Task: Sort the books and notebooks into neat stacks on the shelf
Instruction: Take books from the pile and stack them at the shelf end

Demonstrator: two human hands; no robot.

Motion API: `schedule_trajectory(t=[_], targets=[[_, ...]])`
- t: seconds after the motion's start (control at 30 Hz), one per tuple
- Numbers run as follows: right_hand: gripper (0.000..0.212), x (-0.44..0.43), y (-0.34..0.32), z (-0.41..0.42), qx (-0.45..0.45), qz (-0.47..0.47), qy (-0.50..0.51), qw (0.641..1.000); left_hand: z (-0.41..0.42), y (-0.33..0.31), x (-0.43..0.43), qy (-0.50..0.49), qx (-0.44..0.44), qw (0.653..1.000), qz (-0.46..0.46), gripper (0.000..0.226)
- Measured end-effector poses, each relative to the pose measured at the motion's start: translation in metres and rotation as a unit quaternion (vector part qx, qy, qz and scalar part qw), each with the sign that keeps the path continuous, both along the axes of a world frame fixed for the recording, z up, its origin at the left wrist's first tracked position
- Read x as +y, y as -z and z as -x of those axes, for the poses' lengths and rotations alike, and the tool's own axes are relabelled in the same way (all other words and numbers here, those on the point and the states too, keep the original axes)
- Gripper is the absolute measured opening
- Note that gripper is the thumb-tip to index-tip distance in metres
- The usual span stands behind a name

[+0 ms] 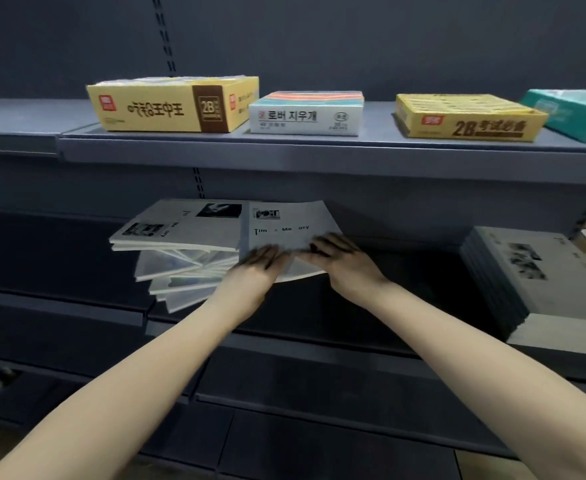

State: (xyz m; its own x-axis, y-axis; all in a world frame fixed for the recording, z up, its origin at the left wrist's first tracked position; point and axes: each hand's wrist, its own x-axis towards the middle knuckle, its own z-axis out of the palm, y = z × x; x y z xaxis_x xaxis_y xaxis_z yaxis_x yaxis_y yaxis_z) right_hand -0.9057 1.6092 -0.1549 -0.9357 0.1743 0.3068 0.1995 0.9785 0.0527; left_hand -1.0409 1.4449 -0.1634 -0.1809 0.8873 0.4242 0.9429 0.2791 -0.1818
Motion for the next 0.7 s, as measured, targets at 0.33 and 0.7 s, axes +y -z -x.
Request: schedule_trajectory(t=[0.33,0.7], targets=[[0.054,0.079,0.004,-0.139,0.052,-0.074,0.098,0.991,-0.108,0.000,0.117,0.123,-0.073,0.990,0.017,0.088],[0.064,0.120,0.015,-0.303,-0.028,-0.018,0.288,0.957,-0.240,0.014,0.220,0.224,-0.138,0.954,0.147,0.079]])
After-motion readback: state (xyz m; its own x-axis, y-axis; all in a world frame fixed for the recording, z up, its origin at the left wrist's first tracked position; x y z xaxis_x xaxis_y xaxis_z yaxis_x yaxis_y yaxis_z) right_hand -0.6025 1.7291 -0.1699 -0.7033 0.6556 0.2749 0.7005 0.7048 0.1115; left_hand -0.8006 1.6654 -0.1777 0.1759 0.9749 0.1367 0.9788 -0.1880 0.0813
